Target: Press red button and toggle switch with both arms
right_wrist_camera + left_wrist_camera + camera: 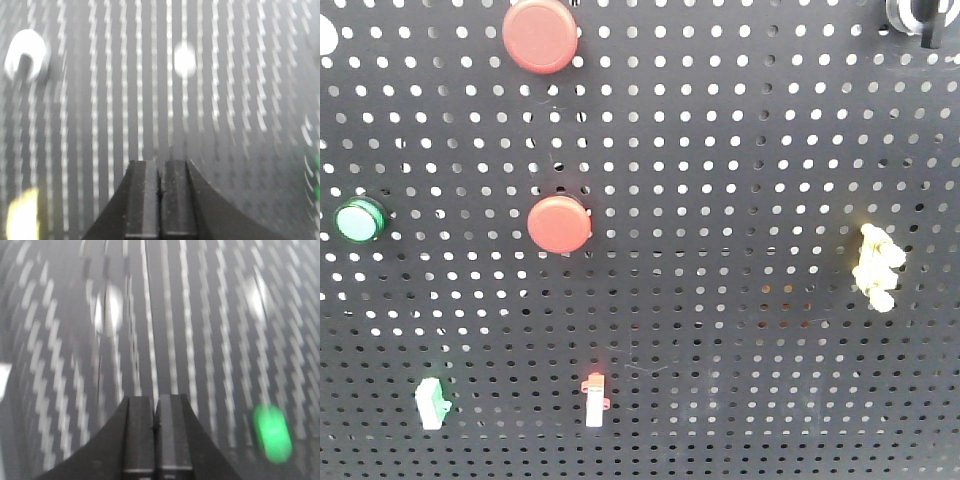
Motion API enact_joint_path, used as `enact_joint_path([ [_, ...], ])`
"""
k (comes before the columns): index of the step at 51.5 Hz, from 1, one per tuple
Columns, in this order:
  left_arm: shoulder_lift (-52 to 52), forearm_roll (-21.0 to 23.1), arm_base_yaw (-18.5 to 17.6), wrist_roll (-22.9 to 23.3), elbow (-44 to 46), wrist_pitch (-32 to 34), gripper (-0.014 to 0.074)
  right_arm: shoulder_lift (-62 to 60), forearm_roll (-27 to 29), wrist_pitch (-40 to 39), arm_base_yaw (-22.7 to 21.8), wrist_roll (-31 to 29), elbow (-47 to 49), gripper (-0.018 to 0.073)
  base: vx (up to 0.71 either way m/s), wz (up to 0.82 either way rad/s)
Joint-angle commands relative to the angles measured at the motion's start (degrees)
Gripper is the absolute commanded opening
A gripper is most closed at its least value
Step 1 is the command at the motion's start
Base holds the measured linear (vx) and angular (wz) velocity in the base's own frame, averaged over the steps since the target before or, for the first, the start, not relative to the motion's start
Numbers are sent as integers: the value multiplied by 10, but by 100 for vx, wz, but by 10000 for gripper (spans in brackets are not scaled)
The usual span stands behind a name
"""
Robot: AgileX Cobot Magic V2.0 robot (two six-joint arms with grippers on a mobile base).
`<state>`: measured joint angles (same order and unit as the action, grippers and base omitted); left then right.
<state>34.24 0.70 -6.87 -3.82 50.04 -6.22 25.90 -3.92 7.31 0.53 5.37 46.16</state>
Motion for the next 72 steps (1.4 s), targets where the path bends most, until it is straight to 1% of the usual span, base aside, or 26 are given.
enact_joint_path([
  [1,37,5,-1,4,66,28,2,32,29,-38,-2,-1,39,-3,0,0],
  [5,43,13,-1,21,90,17,2,35,43,-44,-2,-1,40,-3,0,0],
  [8,43,42,-3,35,105,-2,2,35,58,-43,-2,-1,40,-3,0,0],
  [10,43,67,-9,33,114,-13,2,35,68,-41,-2,-1,40,-3,0,0],
  [12,43,96,-18,21,124,-22,2,35,79,-38,-2,-1,40,-3,0,0],
  [15,47,138,-39,-18,137,-28,2,35,96,-35,-2,-1,40,-3,0,0],
  [17,51,170,-56,-55,147,-38,2,35,101,-34,-2,-1,40,-3,0,0],
  [19,60,207,-79,-112,163,-56,2,35,105,-33,-2,-1,40,-3,0,0],
  [20,64,230,-87,-133,169,-63,2,35,105,-33,-2,-1,40,-3,0,0],
  [21,71,247,-100,-166,178,-75,2,35,105,-33,-2,-1,40,-3,0,0],
  [22,78,274,-112,-201,187,-88,2,35,104,-32,-2,-1,40,-3,0,0],
  [23,83,294,-120,-225,194,-98,2,35,104,-32,-2,-1,40,-3,0,0],
  [26,114,389,-151,-323,219,-136,2,35,104,-30,-2,-2,40,-3,0,0],
  [27,122,413,-162,-348,228,-150,2,35,104,-30,-2,-2,40,-3,0,0],
  [29,146,482,-179,-421,241,-172,2,35,104,-30,-2,-2,40,-3,0,0],
  [33,190,581,-208,-532,268,-214,2,35,104,-28,-2,-2,40,-3,0,0],
  [35,210,609,-217,-560,280,-225,2,35,104,-25,-2,-2,40,-3,0,0],
  [36,222,617,-221,-569,287,-228,2,35,104,-23,-2,-2,40,-3,0,0],
  [39,249,630,-227,-571,305,-225,2,35,104,-16,-2,-2,40,-3,0,0],
  [47,298,629,-230,-571,345,-210,2,35,104,6,-2,-2,40,-3,0,0],
  [52,320,627,-230,-571,359,-188,2,35,104,15,-2,-2,40,-3,0,0],
  [57,338,613,-230,-571,362,-147,2,35,106,15,-2,-2,40,-3,0,0],
  [64,360,593,-230,-570,362,-115,2,35,106,15,-2,-2,40,-3,0,0],
  [69,368,584,-230,-570,362,-92,2,35,106,13,-2,-2,40,-3,0,0],
  [72,369,584,-230,-569,362,-89,2,35,106,12,-2,-2,40,-3,0,0],
])
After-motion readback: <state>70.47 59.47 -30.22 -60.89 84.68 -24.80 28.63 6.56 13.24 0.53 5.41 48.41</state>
